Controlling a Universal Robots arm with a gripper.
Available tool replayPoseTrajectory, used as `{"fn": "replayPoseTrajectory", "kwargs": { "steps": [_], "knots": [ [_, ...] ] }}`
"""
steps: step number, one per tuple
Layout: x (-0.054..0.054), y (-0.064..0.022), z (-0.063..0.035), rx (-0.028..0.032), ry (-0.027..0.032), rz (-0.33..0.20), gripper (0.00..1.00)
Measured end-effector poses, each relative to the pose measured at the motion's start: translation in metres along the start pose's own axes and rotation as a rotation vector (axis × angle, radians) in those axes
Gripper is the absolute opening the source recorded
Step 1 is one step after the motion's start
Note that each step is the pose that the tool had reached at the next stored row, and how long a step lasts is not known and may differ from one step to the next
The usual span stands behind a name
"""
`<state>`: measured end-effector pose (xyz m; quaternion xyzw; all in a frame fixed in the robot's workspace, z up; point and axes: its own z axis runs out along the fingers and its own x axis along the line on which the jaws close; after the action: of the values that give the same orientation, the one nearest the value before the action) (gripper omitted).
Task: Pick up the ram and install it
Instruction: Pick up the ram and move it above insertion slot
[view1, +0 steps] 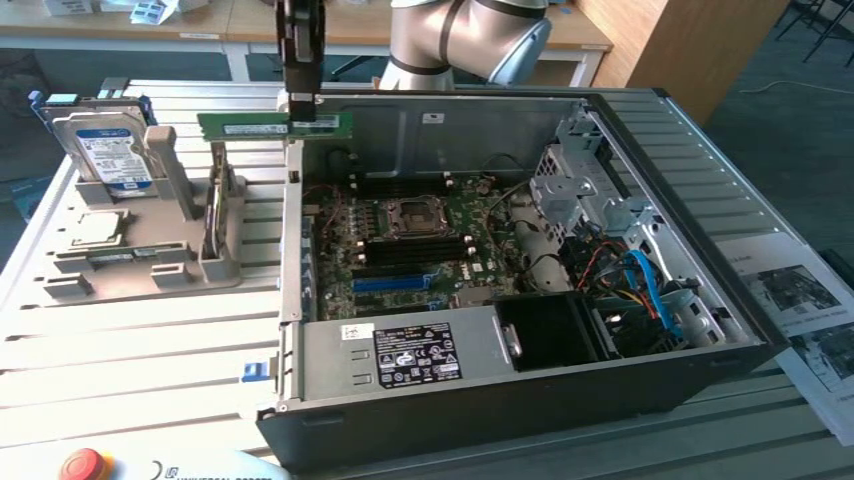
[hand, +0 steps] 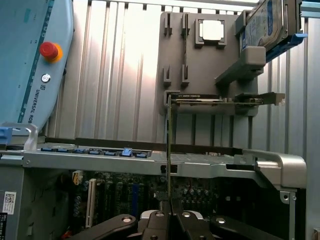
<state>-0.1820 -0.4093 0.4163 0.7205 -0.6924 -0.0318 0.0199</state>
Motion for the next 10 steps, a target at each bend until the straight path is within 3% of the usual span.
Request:
{"fn": "replayPoseTrajectory", "kwargs": {
  "steps": [10],
  "knots": [
    [0.001, -0.0224, -0.002, -0.0014, -0.0002, 0.0, 0.12]
  ]
}}
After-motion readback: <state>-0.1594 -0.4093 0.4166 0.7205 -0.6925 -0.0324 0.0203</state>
